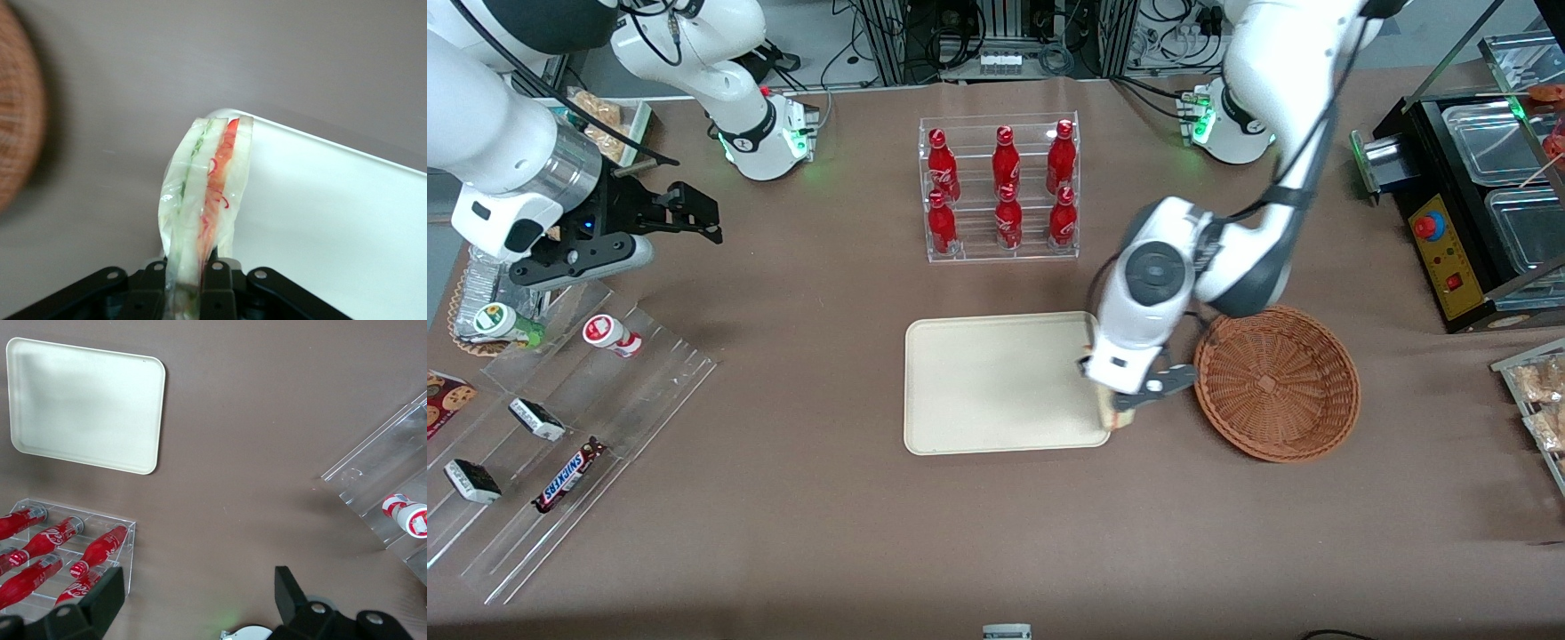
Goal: Place sandwich from basket to tray
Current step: 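Carry the sandwich with the left gripper over the cream tray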
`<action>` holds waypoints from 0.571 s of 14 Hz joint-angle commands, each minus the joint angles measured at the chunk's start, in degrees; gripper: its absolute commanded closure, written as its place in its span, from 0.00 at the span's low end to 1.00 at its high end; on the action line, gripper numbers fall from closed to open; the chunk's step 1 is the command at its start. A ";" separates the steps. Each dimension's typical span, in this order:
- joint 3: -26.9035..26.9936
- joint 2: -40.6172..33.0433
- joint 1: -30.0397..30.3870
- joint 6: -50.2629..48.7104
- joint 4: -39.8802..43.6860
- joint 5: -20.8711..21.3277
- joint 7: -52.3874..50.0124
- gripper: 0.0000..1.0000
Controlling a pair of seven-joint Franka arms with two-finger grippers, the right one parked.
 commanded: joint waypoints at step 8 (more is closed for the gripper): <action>1.15 10.10 -10.81 12.46 5.33 11.15 -8.51 0.91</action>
